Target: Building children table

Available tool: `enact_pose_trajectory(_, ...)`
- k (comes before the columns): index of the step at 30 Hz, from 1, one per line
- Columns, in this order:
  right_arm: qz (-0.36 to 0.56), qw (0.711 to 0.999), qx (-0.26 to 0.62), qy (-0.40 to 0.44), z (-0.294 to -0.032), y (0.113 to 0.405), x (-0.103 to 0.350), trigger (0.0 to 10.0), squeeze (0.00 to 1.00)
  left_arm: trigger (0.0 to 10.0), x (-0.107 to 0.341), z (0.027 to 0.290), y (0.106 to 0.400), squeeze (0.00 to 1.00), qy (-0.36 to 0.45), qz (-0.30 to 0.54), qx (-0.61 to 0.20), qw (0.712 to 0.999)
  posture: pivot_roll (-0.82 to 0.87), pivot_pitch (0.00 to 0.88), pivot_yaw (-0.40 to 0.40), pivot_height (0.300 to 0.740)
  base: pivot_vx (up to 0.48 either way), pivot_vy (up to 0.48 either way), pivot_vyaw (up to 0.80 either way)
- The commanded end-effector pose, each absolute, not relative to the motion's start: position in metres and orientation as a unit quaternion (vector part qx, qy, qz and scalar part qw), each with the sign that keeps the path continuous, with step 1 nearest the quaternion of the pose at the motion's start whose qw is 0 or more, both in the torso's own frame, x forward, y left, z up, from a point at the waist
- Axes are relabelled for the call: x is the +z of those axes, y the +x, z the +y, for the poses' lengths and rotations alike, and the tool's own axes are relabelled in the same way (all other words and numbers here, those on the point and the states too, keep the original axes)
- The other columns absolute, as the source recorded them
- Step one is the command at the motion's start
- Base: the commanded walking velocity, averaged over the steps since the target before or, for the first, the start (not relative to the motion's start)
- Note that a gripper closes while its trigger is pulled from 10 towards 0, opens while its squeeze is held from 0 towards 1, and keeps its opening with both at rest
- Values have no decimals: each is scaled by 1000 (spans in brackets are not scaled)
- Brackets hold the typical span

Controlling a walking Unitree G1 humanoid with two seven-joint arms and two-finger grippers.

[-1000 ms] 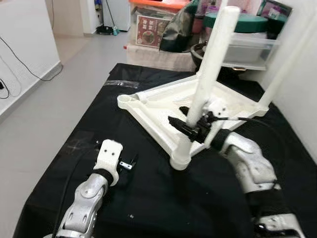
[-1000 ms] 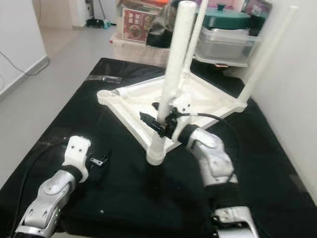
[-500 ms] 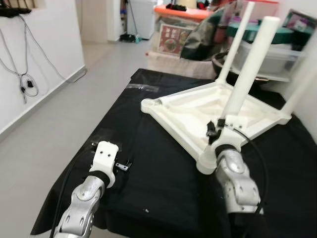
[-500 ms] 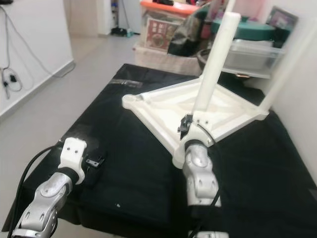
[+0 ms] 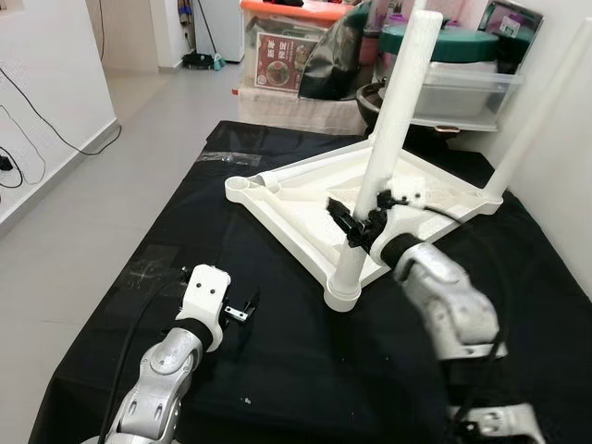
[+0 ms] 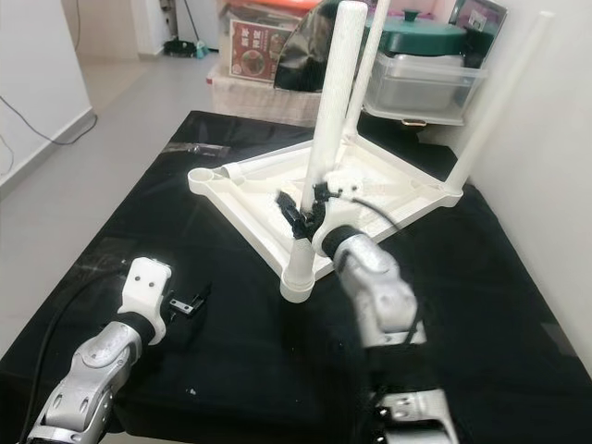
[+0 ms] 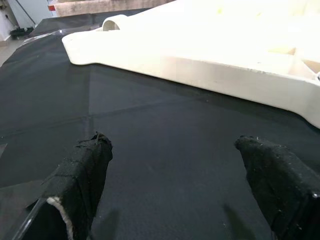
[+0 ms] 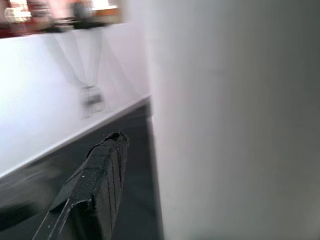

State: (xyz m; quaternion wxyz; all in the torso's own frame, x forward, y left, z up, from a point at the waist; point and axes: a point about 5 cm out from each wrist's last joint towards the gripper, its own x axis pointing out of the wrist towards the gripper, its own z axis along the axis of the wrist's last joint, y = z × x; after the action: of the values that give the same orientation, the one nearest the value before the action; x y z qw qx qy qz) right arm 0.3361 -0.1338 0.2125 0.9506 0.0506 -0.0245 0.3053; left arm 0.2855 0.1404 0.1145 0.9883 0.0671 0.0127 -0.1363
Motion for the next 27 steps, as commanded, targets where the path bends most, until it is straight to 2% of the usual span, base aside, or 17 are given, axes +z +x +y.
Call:
enact_pose_trajectory(1, -20, 936, 349, 45, -128, 332, 210, 10000, 0, 10000, 113, 139, 286, 0, 66, 16, -138, 988, 86, 0, -123, 740, 0, 0, 0)
enact_pose_trajectory(3, -21, 928, 372, 31, -127, 330, 207, 10000, 0, 10000, 113, 138, 286, 0, 67, 15, -138, 988, 88, 0, -125, 740, 0, 0, 0)
enact_pose_trajectory(4, 7, 905, 424, 27, -112, 330, 186, 10000, 0, 10000, 115, 138, 287, 0, 66, 13, -136, 988, 104, 0, -137, 740, 0, 0, 0)
enact_pose_trajectory(5, 20, 905, 424, 22, -107, 333, 176, 4157, 0, 10000, 115, 138, 287, 0, 66, 12, -135, 989, 108, 0, -142, 740, 0, 0, 0)
enact_pose_trajectory(9, 29, 906, 422, 19, -104, 335, 170, 4157, 0, 10000, 115, 138, 287, 0, 66, 12, -135, 989, 108, 0, -142, 740, 0, 0, 0)
enact_pose_trajectory(10, 41, 930, 364, 25, -108, 345, 164, 0, 0, 10000, 115, 138, 287, 0, 66, 11, -134, 989, 116, 0, -147, 740, 0, 0, 0)
enact_pose_trajectory(11, 59, 974, 216, 30, -130, 360, 157, 0, 0, 10000, 115, 139, 287, 0, 66, 11, -132, 989, 114, 0, -146, 740, 0, 0, 0)
enact_pose_trajectory(12, 72, 995, 59, 35, -157, 364, 149, 0, 0, 10000, 115, 140, 287, 0, 66, 11, -131, 989, 110, 0, -144, 740, 0, 0, 0)
enact_pose_trajectory(13, 72, 995, 59, 35, -157, 364, 149, 0, 0, 10000, 115, 140, 287, 0, 66, 11, -131, 989, 110, 0, -144, 740, 0, 0, 0)
enact_pose_trajectory(14, 82, 995, -44, 36, -175, 363, 143, 0, 0, 10000, 115, 140, 286, 0, 67, 11, -130, 989, 110, 0, -144, 740, 0, 0, 0)
enact_pose_trajectory(15, 81, 991, -105, 31, -188, 356, 141, 0, 0, 10000, 115, 140, 286, 0, 67, 11, -131, 989, 106, 0, -139, 740, 0, 0, 0)
enact_pose_trajectory(19, 81, 991, -105, 31, -188, 356, 141, 0, 0, 10000, 115, 140, 286, 0, 67, 11, -131, 989, 106, 0, -139, 740, 0, 0, 0)
enact_pose_trajectory(20, 76, 988, -134, 29, -193, 346, 140, 0, 0, 10000, 115, 140, 285, 0, 67, 12, -132, 989, 104, 0, -138, 740, 0, 0, 0)
enact_pose_trajectory(22, 72, 989, -123, 25, -187, 336, 139, 0, 0, 10000, 114, 140, 284, 0, 67, 13, -133, 989, 87, 0, -123, 740, 0, 0, 0)
enact_pose_trajectory(23, 59, 995, -82, 14, -178, 326, 139, 10000, 0, 10000, 113, 140, 284, 0, 67, 15, -135, 988, 85, 0, -119, 740, 0, 0, 0)
enact_pose_trajectory(27, 33, 999, -23, 12, -164, 317, 141, 10000, 0, 10000, 113, 140, 284, 0, 68, 16, -137, 988, 80, 0, -114, 740, 0, 0, 0)
